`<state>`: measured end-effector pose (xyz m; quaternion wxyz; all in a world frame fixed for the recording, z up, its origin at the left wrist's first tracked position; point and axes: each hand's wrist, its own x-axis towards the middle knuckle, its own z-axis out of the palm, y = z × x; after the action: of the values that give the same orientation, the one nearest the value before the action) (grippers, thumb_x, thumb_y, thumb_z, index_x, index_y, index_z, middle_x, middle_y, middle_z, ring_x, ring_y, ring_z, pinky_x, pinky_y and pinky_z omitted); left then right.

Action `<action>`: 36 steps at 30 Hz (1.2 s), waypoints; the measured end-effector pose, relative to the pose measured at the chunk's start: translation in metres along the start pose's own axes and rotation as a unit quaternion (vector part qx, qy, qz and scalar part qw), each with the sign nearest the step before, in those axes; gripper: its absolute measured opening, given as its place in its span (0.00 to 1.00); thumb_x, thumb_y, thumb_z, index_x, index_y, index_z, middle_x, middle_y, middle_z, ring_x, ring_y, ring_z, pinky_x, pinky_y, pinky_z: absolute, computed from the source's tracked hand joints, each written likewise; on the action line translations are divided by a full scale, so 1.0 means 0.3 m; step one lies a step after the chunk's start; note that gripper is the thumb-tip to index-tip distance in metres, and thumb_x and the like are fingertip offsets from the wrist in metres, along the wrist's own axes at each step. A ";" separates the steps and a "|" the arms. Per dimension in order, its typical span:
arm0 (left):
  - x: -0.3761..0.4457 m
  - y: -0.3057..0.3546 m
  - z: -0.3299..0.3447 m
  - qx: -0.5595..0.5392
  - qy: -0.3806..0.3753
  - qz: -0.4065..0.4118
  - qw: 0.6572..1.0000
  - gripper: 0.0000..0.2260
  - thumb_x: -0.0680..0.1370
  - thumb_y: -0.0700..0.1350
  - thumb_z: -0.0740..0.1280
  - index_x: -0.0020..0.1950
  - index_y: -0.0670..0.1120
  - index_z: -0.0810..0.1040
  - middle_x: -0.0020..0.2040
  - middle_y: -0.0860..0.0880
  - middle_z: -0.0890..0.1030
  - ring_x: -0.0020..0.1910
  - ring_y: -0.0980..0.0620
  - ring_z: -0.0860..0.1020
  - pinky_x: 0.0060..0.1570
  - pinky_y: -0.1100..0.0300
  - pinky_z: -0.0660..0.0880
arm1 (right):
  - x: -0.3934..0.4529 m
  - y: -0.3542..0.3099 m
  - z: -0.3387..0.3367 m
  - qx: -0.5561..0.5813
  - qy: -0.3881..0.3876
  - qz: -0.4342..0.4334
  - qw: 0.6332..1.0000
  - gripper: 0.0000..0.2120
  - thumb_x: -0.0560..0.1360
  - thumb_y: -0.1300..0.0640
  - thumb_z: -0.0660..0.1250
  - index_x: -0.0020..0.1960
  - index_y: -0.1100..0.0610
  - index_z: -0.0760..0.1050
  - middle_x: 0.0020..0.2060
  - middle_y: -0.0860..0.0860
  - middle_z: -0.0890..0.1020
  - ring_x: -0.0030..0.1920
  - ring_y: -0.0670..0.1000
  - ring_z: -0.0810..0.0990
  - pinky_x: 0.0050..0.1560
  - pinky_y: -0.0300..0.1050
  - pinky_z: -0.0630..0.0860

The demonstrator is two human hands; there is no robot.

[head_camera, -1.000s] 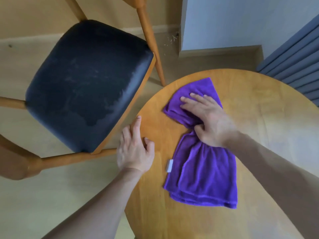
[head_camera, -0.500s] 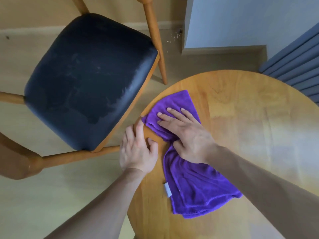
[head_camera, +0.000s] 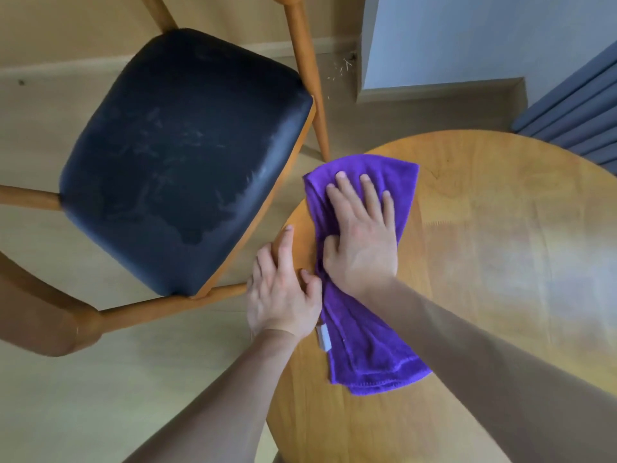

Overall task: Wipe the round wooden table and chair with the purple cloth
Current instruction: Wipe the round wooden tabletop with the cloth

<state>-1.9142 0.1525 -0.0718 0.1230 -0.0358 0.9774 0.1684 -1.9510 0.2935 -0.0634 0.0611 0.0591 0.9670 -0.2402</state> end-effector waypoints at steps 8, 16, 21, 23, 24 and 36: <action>0.004 0.004 -0.006 -0.008 -0.013 0.001 1.000 0.33 0.74 0.54 0.56 0.81 0.59 0.55 0.66 0.47 0.69 0.62 0.44 0.72 0.56 0.43 0.77 | 0.109 0.335 -0.206 -0.080 -0.154 -0.258 0.950 0.40 0.66 0.55 0.55 0.79 0.55 0.66 0.80 0.48 0.63 0.82 0.55 0.57 0.81 0.57 0.51; 0.000 0.005 -0.014 -0.008 -0.009 -0.001 1.000 0.34 0.74 0.52 0.57 0.81 0.57 0.56 0.65 0.47 0.69 0.62 0.44 0.71 0.58 0.44 0.76 | 0.062 0.043 -0.050 -0.038 0.015 0.047 0.998 0.39 0.67 0.54 0.58 0.79 0.58 0.64 0.81 0.53 0.61 0.81 0.61 0.55 0.81 0.62 0.49; 0.004 0.006 -0.014 -0.005 -0.010 0.001 1.000 0.34 0.73 0.53 0.56 0.80 0.57 0.57 0.66 0.47 0.70 0.64 0.44 0.72 0.61 0.45 0.75 | -0.039 0.024 -0.033 -0.078 -0.103 -0.102 0.986 0.39 0.71 0.50 0.49 0.82 0.58 0.57 0.83 0.53 0.54 0.83 0.60 0.49 0.80 0.64 0.47; 0.006 0.004 -0.010 -0.004 -0.007 0.003 1.000 0.32 0.73 0.52 0.56 0.79 0.56 0.59 0.66 0.47 0.70 0.63 0.43 0.72 0.60 0.46 0.75 | -0.054 0.083 -0.069 -0.102 -0.159 -0.182 0.965 0.39 0.71 0.50 0.48 0.83 0.57 0.57 0.83 0.53 0.54 0.83 0.59 0.48 0.81 0.62 0.45; 0.007 0.001 -0.008 -0.003 -0.005 0.005 1.000 0.32 0.73 0.52 0.56 0.79 0.55 0.60 0.65 0.46 0.70 0.62 0.43 0.72 0.59 0.46 0.75 | -0.043 0.123 -0.094 -0.115 -0.184 -0.221 0.951 0.40 0.71 0.50 0.48 0.83 0.56 0.57 0.83 0.52 0.54 0.83 0.58 0.48 0.82 0.59 0.44; 0.005 0.004 -0.011 -0.003 -0.010 0.001 1.000 0.33 0.73 0.53 0.54 0.80 0.57 0.57 0.65 0.48 0.71 0.61 0.45 0.73 0.55 0.45 0.77 | -0.024 -0.015 -0.025 0.002 -0.022 0.035 0.999 0.39 0.68 0.56 0.52 0.80 0.58 0.62 0.82 0.52 0.58 0.83 0.59 0.50 0.81 0.61 0.44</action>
<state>-1.9166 0.1525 -0.0687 0.1320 -0.0335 0.9757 0.1719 -1.9453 0.2924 -0.0538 0.0900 0.0876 0.9622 -0.2416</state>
